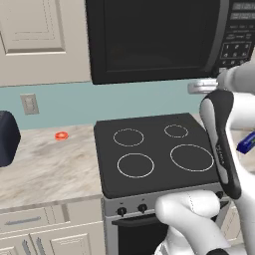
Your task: Open the microwave door.
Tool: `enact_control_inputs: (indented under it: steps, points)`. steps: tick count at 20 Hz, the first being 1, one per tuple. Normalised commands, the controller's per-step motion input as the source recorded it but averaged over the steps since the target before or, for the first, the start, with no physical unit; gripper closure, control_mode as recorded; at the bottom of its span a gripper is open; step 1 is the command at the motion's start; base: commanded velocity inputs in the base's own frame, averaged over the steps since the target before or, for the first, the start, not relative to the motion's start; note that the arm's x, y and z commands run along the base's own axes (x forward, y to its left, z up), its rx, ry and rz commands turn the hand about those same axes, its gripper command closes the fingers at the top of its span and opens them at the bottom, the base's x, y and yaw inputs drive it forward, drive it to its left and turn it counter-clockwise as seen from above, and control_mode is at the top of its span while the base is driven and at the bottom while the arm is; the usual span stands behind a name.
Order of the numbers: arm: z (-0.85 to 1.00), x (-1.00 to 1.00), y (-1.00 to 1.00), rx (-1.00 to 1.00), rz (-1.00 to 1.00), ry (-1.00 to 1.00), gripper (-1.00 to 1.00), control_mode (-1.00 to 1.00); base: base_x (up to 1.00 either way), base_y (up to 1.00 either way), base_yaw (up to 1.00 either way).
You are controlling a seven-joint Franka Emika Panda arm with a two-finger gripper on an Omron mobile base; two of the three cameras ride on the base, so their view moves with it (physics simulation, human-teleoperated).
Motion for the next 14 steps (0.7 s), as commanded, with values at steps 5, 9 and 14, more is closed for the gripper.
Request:
enact_control_inputs:
  steps: [5,9,14]
  points:
    - [0.54,0.17,-0.71,0.00,0.01,-0.50,-1.00,-1.00,0.00,0.00,0.00]
    - [0.27,0.40,-0.60,0.02,0.15,-0.47,-1.00,-1.00,0.00,0.00,0.00]
    - [0.14,0.51,-0.52,0.00,0.11,-0.32,-1.00,-1.00,0.00,0.00,0.00]
